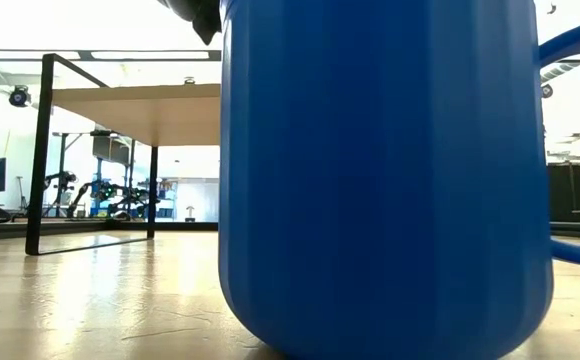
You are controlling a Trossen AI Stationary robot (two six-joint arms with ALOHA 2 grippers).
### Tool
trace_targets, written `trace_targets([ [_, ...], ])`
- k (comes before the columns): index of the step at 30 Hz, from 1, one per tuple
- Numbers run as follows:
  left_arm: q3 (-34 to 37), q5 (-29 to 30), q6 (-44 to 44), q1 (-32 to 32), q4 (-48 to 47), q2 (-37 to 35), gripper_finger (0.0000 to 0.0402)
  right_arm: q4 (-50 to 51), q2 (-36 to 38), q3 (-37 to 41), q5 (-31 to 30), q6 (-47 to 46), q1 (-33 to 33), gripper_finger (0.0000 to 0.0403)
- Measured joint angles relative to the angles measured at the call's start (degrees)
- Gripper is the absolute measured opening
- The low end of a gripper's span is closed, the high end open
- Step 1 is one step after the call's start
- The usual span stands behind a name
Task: Stack small to large cups/mugs on shelf
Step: Put the light blue cup on the shelf, then put the blue mug on the shelf
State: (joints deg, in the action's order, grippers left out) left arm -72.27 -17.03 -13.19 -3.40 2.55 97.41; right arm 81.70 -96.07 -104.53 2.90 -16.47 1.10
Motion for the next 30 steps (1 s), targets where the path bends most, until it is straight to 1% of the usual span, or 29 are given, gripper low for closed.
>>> trace_targets([
  [3, 0.04, -0.04, -0.02, 0.02, -0.06, -0.01, 0.0063, 0.55, 0.23, 0.0, 0.35, 0.02, 0.0, 0.0092],
  [7, -0.13, -0.07, -0.04, 0.0, -0.62, -0.99, 0.0063, 1.22, 1.07, -0.02, 3.27, 0.02, 0.0, 0.009],
  [11, -0.09, -0.15, 0.0, -0.11, -1.43, -4.26, 0.0063, 1.37, 2.28, -0.02, 3.56, 0.02, 0.0, 0.0082],
  [20, -0.04, -0.2, -0.32, -0.07, -16.73, -13.71, 0.0063, 0.08, 5.31, -0.04, 3.32, 0.02, -0.02, 0.0076],
  [23, 0.13, -0.73, -4.55, 0.38, -19.3, -16.81, 0.0063, -0.01, 5.81, -0.08, 3.28, -0.82, -0.02, 0.0077],
  [25, 0.51, -2.42, -8.05, 0.56, -20.37, -19.08, 0.0063, 0.08, 5.92, -0.39, 3.47, -2.58, -0.02, 0.0076],
  [27, 0.55, -3.78, -10.39, 1.16, -20.33, -20.63, 0.0063, -0.02, 5.92, -1.31, 4.93, -3.5, 0.0, 0.0073],
  [30, 0.57, -3.96, -12.0, 2.47, -21.63, -22.41, 0.0063, -0.11, 5.92, -3.15, 8.68, -4.62, 0.05, 0.007],
])
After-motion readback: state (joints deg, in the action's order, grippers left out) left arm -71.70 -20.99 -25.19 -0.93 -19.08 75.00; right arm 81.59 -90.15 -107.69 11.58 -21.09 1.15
